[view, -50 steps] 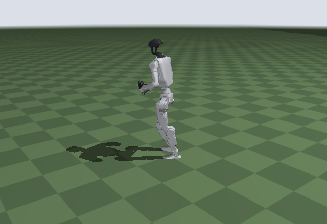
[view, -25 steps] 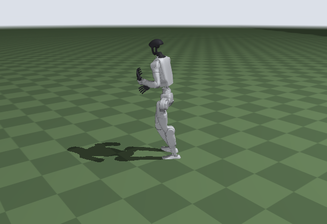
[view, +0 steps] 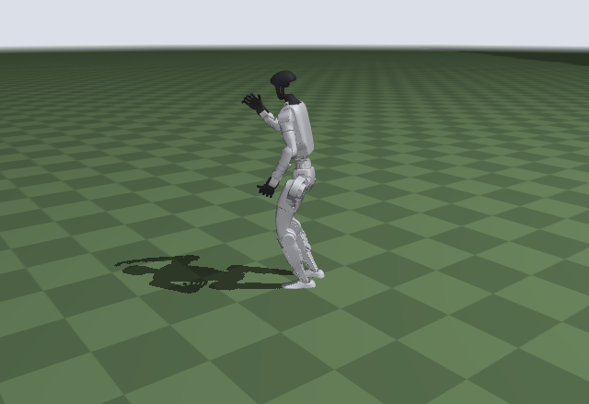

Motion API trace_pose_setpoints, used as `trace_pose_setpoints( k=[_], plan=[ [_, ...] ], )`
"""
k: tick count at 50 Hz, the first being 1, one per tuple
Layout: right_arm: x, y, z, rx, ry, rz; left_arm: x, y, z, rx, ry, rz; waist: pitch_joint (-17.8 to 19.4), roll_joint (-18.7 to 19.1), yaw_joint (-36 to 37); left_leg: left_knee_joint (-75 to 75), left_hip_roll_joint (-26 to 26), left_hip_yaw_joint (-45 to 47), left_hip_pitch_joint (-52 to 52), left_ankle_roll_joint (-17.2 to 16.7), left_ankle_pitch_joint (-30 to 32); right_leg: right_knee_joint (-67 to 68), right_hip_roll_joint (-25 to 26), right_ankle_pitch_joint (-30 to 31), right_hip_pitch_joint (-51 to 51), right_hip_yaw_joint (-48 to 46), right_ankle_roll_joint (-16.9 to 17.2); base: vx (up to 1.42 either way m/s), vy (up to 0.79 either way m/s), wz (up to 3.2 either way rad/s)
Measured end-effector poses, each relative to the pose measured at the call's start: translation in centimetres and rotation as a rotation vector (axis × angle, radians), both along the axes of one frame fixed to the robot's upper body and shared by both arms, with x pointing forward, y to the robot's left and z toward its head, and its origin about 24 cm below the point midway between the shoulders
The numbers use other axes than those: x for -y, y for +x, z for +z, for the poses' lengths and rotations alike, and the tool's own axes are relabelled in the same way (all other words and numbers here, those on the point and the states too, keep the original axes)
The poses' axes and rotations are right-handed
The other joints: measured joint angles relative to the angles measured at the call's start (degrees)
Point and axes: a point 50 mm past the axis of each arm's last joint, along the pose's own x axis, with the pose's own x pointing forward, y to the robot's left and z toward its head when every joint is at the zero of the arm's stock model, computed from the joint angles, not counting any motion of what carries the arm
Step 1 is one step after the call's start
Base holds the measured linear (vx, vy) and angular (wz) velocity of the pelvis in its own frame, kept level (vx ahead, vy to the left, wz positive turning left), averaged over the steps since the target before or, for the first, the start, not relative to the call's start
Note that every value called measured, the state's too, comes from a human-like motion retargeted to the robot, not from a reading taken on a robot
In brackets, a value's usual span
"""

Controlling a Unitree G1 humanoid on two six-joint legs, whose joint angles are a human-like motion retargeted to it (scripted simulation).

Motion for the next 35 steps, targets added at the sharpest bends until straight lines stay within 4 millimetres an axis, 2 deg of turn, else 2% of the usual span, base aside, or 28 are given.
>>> trace_pose_setpoints(
  k=[5,10,12,14,15,18,20,22,25,28,35],
  plan=[
    [-0.6,0.1,-1.0,-0.074,0.000,0.098,1.9,1.7,0.8,0.052,-0.051,-0.029,1.32,1.89,0.36,8.89,3.62,-0.81,-5.50,-1.22,-1.49,2.61,1.46,0.25,-1.79,-1.80,-1.26,-0.24,-0.13,0.26],
    [-1.6,-0.1,-2.4,-0.160,-0.084,0.208,3.2,4.1,2.6,0.150,-0.076,-0.056,1.42,4.37,0.15,23.91,10.47,0.15,-8.88,0.72,-8.09,3.71,4.52,2.28,-4.83,-2.95,-2.18,-0.24,-0.08,0.06],
    [-1.9,-0.2,-3.3,-0.205,-0.131,0.238,3.4,4.9,3.4,0.188,-0.075,-0.058,0.82,6.56,0.19,32.11,14.62,-0.36,-7.96,1.36,-11.11,2.16,7.86,4.35,-5.64,-3.23,-2.64,-0.22,-0.05,-0.58],
    [-1.9,-0.3,-4.1,-0.249,-0.176,0.253,3.5,5.8,4.3,0.227,-0.069,-0.052,-0.04,10.78,0.74,39.53,20.86,-1.75,-5.93,0.89,-12.97,-3.24,13.81,8.64,-5.26,-4.04,-3.44,-0.25,-0.05,-0.83],
    [-1.9,-0.3,-4.8,-0.277,-0.191,0.260,3.5,5.9,4.5,0.240,-0.065,-0.049,-0.32,11.42,0.18,42.18,22.06,-1.99,-4.09,0.81,-12.92,-2.63,14.89,9.37,-6.36,-4.22,-3.61,-0.28,-0.05,-0.55],
    [-1.2,-0.5,-6.5,-0.360,-0.213,0.248,3.3,6.9,5.6,0.288,-0.058,-0.026,-1.23,14.99,-1.65,41.40,25.21,-2.76,2.78,-1.27,-12.53,-12.18,19.88,15.60,-4.83,-4.87,-3.78,-0.28,-0.02,-0.42],
    [-0.5,-0.2,-7.7,-0.419,-0.202,0.212,3.1,7.1,5.9,0.304,-0.058,-0.009,-1.72,15.73,-3.63,35.94,24.45,-1.76,7.00,-2.25,-13.27,-15.05,20.75,18.04,-5.65,-5.25,-3.24,-0.33,0.01,-0.19],
    [0.3,0.2,-8.9,-0.476,-0.169,0.167,2.7,7.2,5.9,0.311,-0.042,0.013,-2.02,14.85,-5.57,26.52,20.97,0.17,10.29,-2.48,-14.82,-16.09,19.76,19.39,-7.34,-4.91,-2.00,-0.35,0.04,-0.12],
    [1.5,1.1,-10.5,-0.544,-0.100,0.072,2.1,7.4,6.0,0.316,-0.027,0.041,-2.46,10.96,-7.99,8.74,12.07,3.31,13.73,-0.98,-16.55,-13.86,15.61,18.91,-11.99,-2.95,0.85,-0.39,0.06,-0.04],
    [2.4,2.1,-12.0,-0.607,-0.050,-0.019,1.7,6.9,5.5,0.301,-0.012,0.056,-1.18,8.23,-8.68,0.68,7.97,6.26,13.78,-0.02,-17.62,-10.14,13.06,17.05,-16.46,-1.41,2.92,-0.48,0.02,-0.14],
    [3.6,4.5,-15.7,-0.707,-0.075,-0.251,1.1,4.7,4.4,0.256,-0.002,0.025,0.31,3.98,-6.39,-9.04,0.99,8.65,11.08,1.17,-13.51,3.42,3.88,7.52,-24.15,-1.42,0.83,-0.36,0.01,-0.21]
  ],
)
